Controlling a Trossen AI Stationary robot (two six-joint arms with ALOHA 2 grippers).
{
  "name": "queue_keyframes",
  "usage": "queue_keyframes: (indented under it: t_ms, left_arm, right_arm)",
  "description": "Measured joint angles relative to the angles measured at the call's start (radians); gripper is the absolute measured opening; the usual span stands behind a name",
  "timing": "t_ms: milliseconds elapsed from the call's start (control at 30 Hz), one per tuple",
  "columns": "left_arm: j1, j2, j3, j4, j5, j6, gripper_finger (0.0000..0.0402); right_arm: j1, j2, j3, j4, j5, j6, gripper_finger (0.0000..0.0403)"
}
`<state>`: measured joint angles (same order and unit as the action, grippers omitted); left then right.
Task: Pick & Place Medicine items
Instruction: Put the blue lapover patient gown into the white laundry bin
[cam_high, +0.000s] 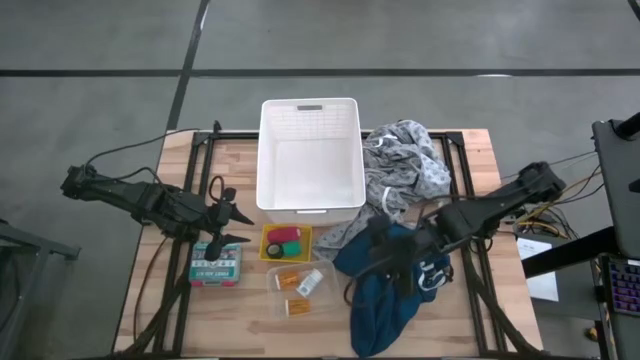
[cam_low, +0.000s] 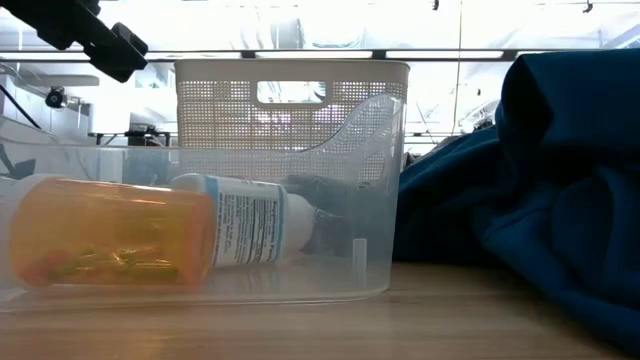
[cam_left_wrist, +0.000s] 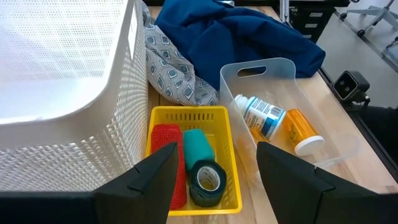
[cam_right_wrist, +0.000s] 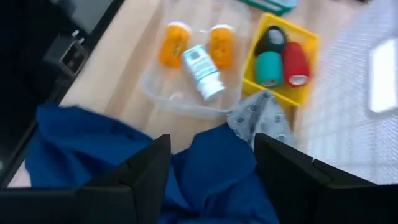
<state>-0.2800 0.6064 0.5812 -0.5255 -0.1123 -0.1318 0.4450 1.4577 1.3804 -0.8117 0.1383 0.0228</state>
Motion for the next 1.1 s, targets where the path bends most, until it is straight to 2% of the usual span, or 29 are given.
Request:
queue_keyframes:
  t_ms: [133, 567, 967, 1100]
  left_arm:
    - [0.0, 0.0, 0.0, -0.001, 0.0, 0.0, 0.0226]
    - [0.0, 0.0, 0.0, -0.001, 0.0, 0.0, 0.0226]
    - [0.0, 0.0, 0.0, -0.003, 0.0, 0.0, 0.0226]
    - [0.0, 0.0, 0.0, -0.003, 0.0, 0.0, 0.0226]
  right_arm:
    - [0.0, -0.013, 0.0, 0.004, 0.077, 0.084, 0.0226]
    - [-0.001, 0.006, -0.023, -0.184, 0.101, 0.214, 0.0226]
    - [0.003, 0.0, -0.167, -0.198, 0.087, 0.397, 0.0226]
    - [0.002, 0.0, -0.224, -0.139, -0.011, 0.451, 0.0226]
